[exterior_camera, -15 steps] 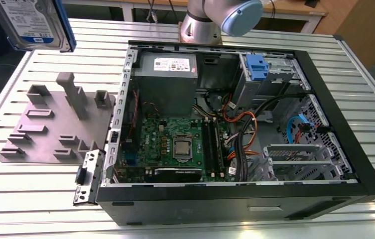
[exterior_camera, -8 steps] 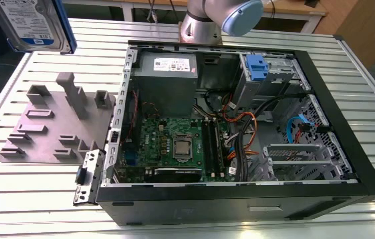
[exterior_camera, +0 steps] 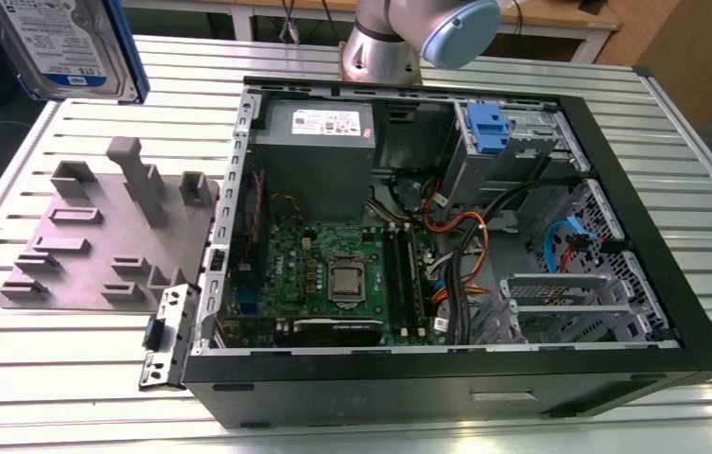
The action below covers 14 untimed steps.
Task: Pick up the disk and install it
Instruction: 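Pick up the disk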
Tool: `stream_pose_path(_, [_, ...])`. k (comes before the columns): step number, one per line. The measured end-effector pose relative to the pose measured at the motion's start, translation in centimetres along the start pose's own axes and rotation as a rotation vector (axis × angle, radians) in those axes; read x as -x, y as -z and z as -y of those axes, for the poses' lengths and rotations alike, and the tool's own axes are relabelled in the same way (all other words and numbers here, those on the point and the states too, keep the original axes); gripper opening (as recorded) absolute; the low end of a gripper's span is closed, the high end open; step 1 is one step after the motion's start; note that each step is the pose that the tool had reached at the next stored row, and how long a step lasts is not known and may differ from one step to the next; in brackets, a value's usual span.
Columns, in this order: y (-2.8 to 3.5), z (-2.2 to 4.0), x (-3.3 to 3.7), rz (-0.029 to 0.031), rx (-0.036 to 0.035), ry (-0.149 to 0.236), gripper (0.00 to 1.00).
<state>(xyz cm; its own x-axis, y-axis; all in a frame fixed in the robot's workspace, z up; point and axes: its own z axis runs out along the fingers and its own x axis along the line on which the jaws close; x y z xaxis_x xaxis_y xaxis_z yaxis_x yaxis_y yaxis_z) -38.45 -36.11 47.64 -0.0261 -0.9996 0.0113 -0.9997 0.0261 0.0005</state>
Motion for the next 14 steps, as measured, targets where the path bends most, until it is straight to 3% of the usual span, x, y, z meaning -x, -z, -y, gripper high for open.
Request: stream_pose_path(14, [0.0, 1.12, 0.03, 0.0, 0.0001, 0.0, 0.37])
